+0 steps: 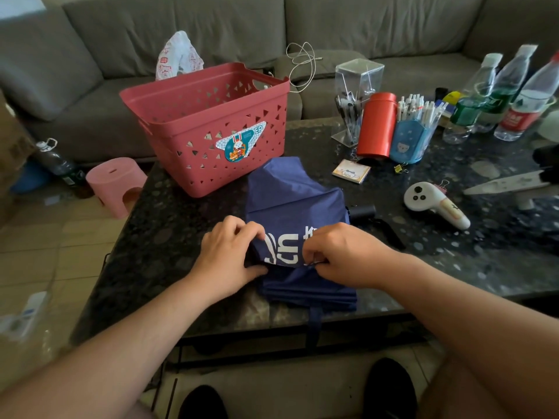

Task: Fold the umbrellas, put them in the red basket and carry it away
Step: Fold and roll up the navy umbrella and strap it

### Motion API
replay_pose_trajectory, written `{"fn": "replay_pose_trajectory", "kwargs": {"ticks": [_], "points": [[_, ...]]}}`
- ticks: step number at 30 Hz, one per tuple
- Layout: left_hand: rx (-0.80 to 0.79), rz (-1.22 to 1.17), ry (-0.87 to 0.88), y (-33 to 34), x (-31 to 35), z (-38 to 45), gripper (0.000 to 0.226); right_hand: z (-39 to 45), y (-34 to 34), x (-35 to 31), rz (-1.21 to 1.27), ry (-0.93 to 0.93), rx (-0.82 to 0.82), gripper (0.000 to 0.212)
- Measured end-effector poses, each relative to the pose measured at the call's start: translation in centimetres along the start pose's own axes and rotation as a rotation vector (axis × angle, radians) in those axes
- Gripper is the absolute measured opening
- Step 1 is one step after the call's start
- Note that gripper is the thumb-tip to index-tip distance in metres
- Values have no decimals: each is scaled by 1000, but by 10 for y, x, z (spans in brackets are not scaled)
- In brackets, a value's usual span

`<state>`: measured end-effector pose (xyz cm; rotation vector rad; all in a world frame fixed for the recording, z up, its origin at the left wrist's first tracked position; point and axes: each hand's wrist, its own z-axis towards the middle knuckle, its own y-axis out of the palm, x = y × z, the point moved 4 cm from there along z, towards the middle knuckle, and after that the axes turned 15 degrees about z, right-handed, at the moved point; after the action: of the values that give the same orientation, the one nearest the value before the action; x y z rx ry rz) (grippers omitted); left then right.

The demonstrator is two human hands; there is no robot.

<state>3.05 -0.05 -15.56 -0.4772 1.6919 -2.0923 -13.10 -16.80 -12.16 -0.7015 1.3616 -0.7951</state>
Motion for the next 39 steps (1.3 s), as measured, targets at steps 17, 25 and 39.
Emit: {"fn": "replay_pose_trajectory", "kwargs": {"ticks": [17,25,39], "points": [[359,-152,32,-41,12,7,30,-5,29,-1,-54,70,-188,35],[-136,-99,289,3,39,5,42,-6,26,3,-21,179,-311,49],[-255,93,338,-3,41,6,67,4,39,24,-429,82,144,55]]}}
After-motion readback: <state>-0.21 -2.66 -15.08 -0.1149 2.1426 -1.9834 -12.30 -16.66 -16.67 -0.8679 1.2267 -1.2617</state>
